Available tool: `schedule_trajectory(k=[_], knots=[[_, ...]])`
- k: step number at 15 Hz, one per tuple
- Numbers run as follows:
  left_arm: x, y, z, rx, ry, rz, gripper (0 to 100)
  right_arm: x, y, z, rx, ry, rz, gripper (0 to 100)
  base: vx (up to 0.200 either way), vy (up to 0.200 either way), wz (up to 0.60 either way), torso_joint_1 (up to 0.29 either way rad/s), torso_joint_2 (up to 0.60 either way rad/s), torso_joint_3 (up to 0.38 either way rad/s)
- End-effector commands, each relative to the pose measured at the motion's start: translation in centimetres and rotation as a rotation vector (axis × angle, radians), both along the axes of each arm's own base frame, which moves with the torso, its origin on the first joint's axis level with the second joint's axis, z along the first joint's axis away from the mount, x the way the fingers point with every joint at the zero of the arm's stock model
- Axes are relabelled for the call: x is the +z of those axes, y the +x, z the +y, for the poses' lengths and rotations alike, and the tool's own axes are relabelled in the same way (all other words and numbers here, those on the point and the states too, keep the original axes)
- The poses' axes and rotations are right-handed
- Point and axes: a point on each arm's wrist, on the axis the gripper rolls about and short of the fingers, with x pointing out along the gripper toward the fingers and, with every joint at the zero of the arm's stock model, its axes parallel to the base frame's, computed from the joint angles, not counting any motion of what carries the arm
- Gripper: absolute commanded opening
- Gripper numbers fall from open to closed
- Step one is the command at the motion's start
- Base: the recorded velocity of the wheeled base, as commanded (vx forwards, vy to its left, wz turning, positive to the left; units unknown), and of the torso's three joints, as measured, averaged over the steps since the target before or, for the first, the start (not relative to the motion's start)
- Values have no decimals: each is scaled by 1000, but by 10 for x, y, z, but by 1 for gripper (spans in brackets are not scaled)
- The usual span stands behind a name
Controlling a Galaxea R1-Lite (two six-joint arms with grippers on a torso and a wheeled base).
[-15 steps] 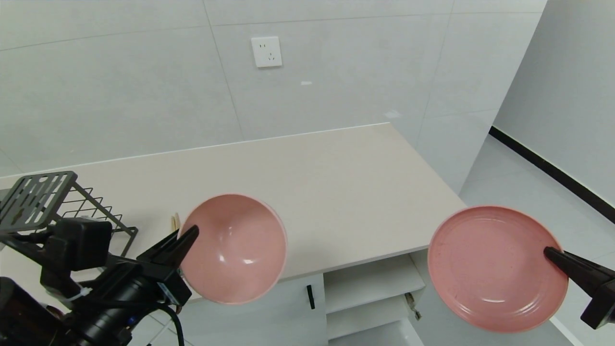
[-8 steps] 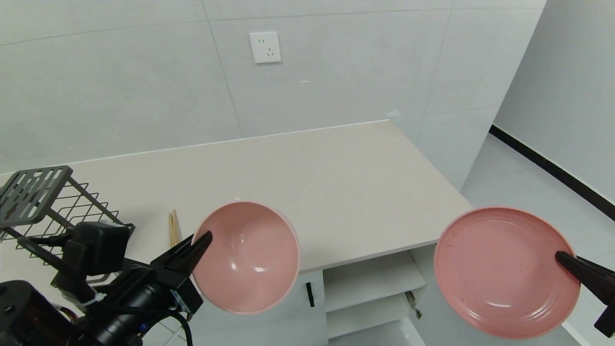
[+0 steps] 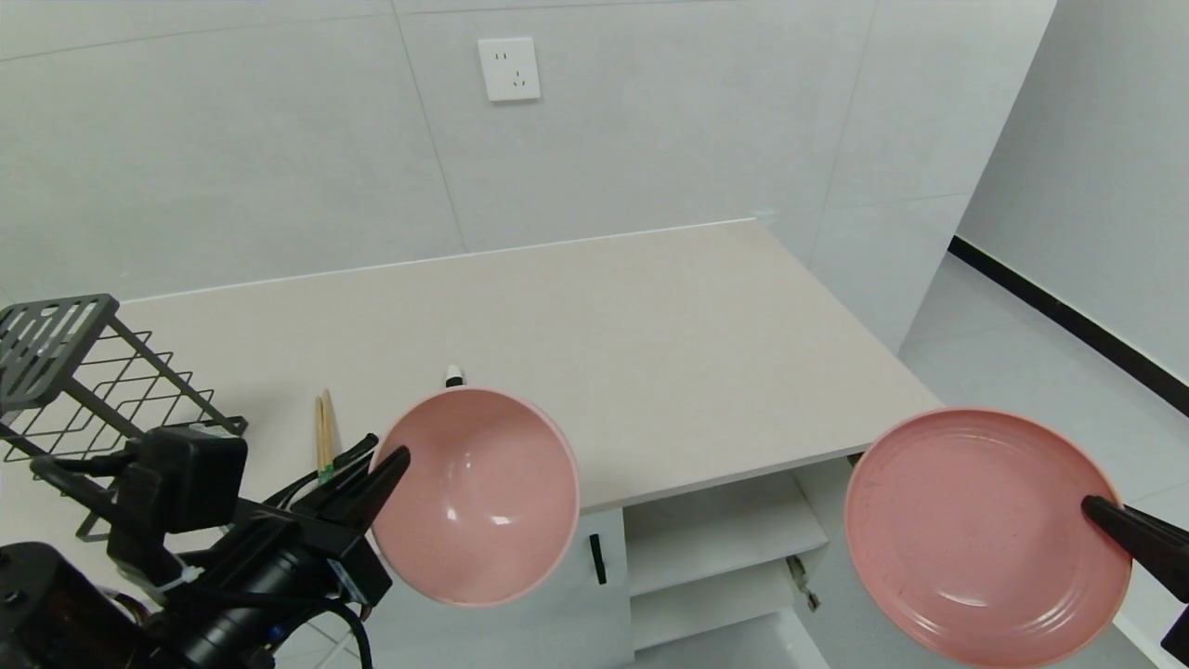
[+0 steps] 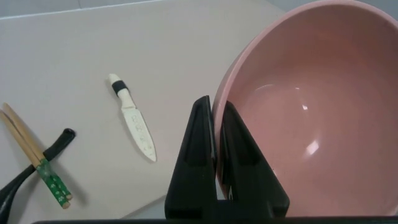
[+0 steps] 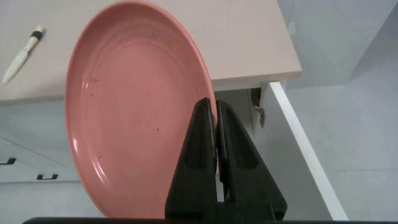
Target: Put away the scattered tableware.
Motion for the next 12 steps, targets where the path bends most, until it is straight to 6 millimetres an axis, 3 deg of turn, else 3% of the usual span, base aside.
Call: schedule_trajectory(k=[1, 5, 12], knots=[[0, 0, 0, 1, 0, 1, 0, 0, 1, 0, 2, -1, 4, 0, 0, 0, 0, -261, 505, 256], [-1, 0, -2, -11, 1, 3, 0, -1, 2, 0, 2, -2, 12, 0, 0, 0, 0, -272, 542, 262], [-5, -21, -36, -237, 19, 24, 0, -8, 9, 2, 4, -11, 69, 0, 0, 0, 0, -270, 533, 256]])
